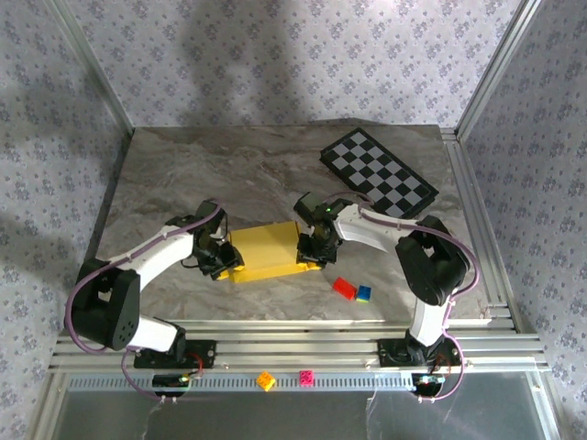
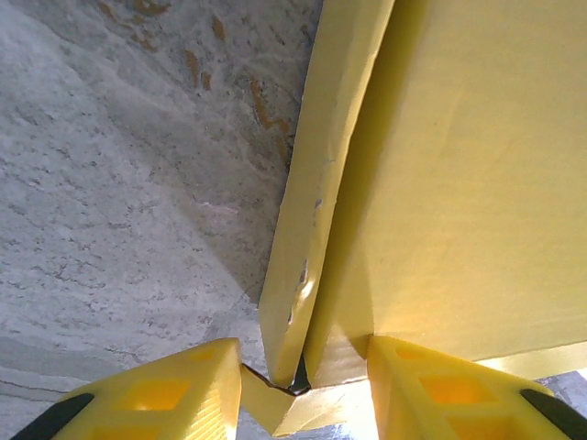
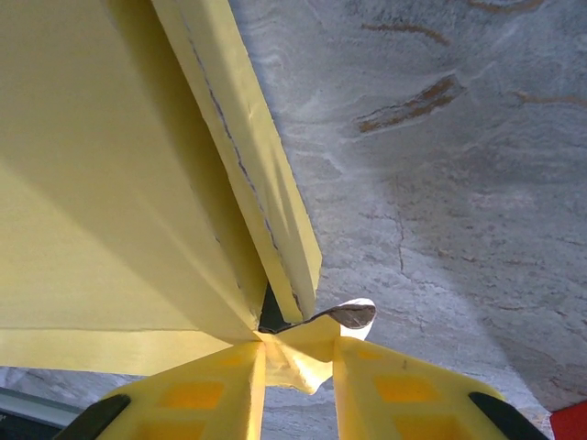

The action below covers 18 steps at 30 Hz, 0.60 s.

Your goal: Fold the paper box

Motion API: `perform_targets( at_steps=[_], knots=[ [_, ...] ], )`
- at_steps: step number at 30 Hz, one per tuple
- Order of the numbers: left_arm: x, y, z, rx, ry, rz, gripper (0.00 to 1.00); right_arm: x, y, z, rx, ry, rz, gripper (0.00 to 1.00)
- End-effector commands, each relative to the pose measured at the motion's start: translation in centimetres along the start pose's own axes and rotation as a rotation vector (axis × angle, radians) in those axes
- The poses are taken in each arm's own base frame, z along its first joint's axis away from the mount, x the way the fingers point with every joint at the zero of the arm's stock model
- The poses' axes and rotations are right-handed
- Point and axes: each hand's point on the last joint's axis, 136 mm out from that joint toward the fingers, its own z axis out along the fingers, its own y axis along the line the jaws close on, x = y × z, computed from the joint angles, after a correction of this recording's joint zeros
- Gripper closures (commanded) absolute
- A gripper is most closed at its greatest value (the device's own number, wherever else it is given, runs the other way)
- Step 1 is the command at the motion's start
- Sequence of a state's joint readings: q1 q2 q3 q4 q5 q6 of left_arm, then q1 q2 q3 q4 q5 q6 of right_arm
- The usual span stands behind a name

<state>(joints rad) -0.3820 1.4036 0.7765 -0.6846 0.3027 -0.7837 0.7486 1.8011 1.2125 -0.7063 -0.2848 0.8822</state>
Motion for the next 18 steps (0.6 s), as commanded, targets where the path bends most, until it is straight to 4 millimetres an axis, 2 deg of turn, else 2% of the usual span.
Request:
perform_targets(
  at_steps=[1, 8, 18],
  knots=[
    [0.5, 0.2, 0.5, -0.01, 0.022, -0.015, 0.6, 0.0, 0.8, 0.3, -0.029, 0.018, 0.022, 0.74],
    [0.7, -0.2, 0.3, 0.007, 0.03, -0.021, 0.59, 0.0, 0.9, 0.8, -0.038, 0.031, 0.033, 0.74],
    [0.6, -1.9, 0.2, 0.102, 0.032, -0.073, 0.59, -0.2, 1.6, 0.9, -0.107, 0.06, 0.101, 0.74]
  ],
)
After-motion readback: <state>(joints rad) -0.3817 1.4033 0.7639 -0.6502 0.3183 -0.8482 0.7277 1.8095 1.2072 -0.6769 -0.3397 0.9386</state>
